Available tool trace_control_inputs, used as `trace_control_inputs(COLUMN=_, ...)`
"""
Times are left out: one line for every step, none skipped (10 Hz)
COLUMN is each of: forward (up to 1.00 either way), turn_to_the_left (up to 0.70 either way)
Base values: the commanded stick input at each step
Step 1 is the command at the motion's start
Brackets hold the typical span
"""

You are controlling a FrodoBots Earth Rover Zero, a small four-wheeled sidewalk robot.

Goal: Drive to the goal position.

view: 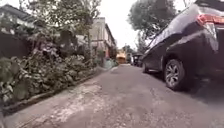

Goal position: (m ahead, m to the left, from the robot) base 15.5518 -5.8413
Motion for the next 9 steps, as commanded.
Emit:
trace_control_inputs(forward=0.85, turn_to_the_left=-0.21)
trace_control_inputs(forward=0.85, turn_to_the_left=-0.01)
trace_control_inputs(forward=0.85, turn_to_the_left=0.09)
trace_control_inputs(forward=0.85, turn_to_the_left=0.09)
trace_control_inputs(forward=0.85, turn_to_the_left=0.09)
trace_control_inputs(forward=0.85, turn_to_the_left=0.09)
trace_control_inputs(forward=0.85, turn_to_the_left=0.09)
trace_control_inputs(forward=0.85, turn_to_the_left=0.09)
trace_control_inputs(forward=0.85, turn_to_the_left=0.09)
